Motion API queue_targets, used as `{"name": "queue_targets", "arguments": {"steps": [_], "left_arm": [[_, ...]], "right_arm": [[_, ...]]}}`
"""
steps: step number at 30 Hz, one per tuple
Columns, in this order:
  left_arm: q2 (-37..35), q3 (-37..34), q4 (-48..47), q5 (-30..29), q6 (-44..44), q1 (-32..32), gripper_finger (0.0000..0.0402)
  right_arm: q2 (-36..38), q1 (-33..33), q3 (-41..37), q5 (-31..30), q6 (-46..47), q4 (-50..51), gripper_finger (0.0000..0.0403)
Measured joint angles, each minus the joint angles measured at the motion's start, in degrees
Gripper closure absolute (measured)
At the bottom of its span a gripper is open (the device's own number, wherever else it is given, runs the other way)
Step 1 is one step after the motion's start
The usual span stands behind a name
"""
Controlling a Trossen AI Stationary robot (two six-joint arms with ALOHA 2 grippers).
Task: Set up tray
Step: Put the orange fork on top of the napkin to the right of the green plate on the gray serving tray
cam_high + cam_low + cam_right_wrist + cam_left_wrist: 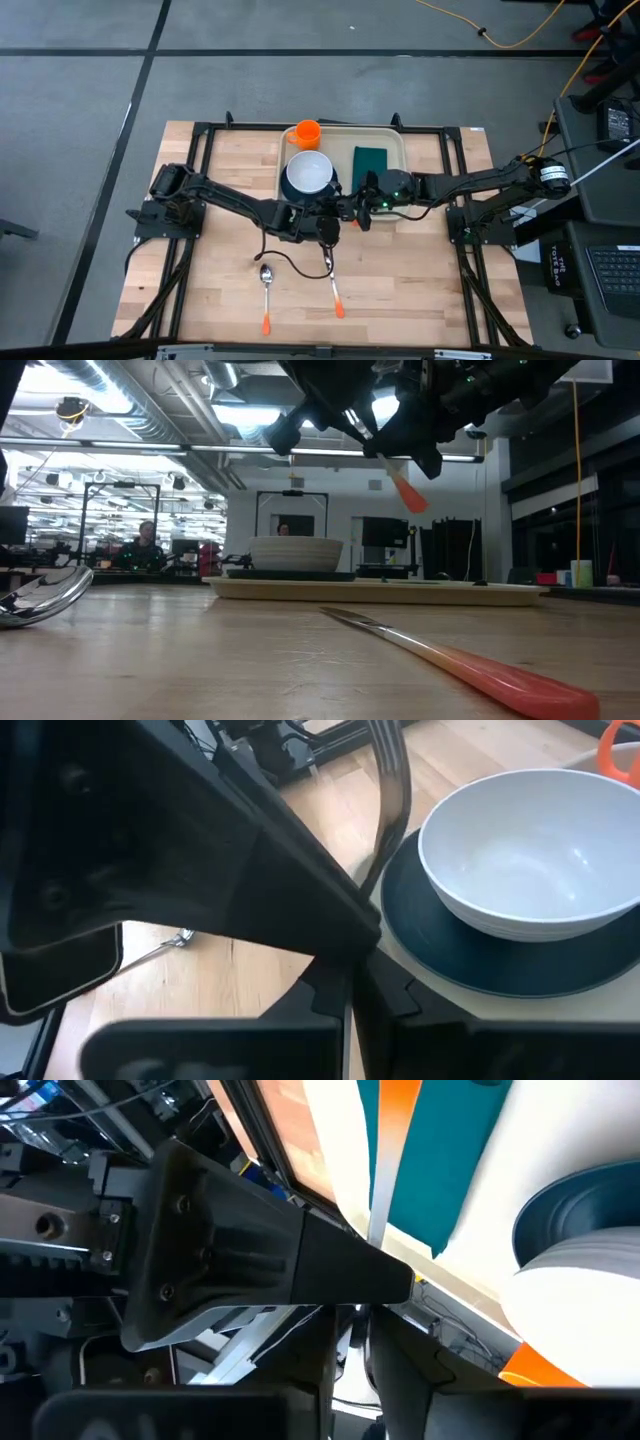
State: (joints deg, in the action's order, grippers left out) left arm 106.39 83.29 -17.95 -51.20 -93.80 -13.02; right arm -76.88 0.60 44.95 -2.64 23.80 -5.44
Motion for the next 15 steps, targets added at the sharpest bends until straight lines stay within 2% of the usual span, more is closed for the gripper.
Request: {"name": "queue_targets", "arguments": {"steps": [9,12,15], "left_arm": [[-0.95,0.0,-0.41,-1.79,1.42,-3.48,0.0308],[-2.29,0.02,-2.6,-2.78,7.84,-4.81,0.0304],[-3.6,0.02,-7.77,-2.39,19.77,-6.06,0.0308]], "right_arm": [[0.0,0.07,0.0,-0.34,0.59,0.9,0.0395],[0.0,0.19,0.0,-0.31,0.15,0.91,0.0395],[0.0,1.01,0.0,1.02,-0.05,1.14,0.0395]]}}
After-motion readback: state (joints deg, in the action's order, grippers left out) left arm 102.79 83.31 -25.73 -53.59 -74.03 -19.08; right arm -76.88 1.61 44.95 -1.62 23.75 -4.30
